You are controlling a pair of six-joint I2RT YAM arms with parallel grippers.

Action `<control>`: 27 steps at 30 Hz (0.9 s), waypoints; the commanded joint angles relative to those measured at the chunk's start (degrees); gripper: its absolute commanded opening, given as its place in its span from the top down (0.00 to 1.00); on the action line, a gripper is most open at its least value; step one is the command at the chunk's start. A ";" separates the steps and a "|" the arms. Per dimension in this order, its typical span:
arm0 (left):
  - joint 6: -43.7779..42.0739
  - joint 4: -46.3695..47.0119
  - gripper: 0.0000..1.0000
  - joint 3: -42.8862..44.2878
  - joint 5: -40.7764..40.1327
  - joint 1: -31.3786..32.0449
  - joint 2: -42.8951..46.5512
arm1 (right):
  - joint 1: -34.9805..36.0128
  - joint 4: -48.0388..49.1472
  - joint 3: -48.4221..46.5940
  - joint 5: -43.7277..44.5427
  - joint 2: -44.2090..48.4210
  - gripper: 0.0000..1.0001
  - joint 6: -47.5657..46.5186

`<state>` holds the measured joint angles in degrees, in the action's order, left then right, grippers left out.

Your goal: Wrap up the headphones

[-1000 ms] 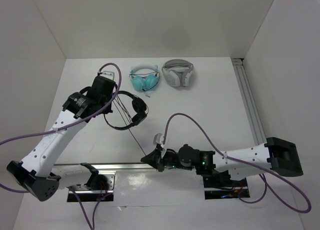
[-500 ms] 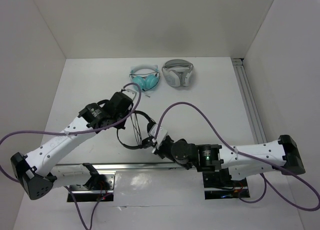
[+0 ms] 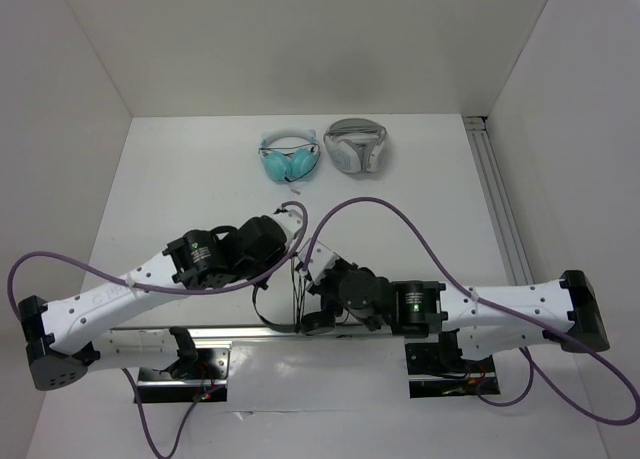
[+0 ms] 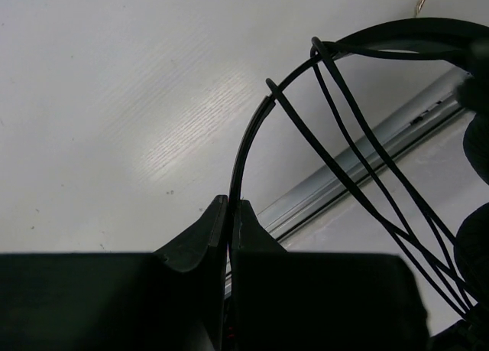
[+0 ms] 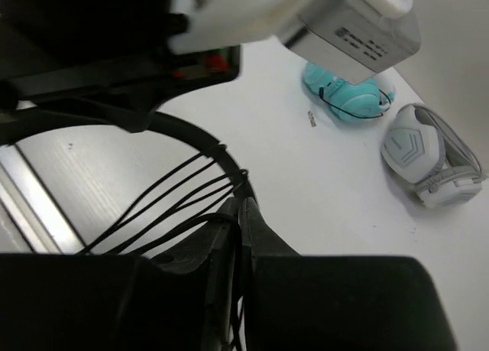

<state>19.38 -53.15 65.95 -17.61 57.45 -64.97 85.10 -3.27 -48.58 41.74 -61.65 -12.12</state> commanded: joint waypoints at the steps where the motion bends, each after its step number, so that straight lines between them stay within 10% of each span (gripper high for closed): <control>1: -1.89 -1.95 1.00 1.55 2.66 2.92 2.22 | -4.06 6.16 0.41 0.81 1.35 0.86 -2.21; 27: -0.31 -8.82 1.00 13.84 -2.78 3.46 4.24 | -20.14 23.48 17.02 -29.85 -0.06 0.71 11.42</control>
<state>17.96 -63.42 76.29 -18.17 60.69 -60.25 66.85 14.26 -33.41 19.42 -63.35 -3.36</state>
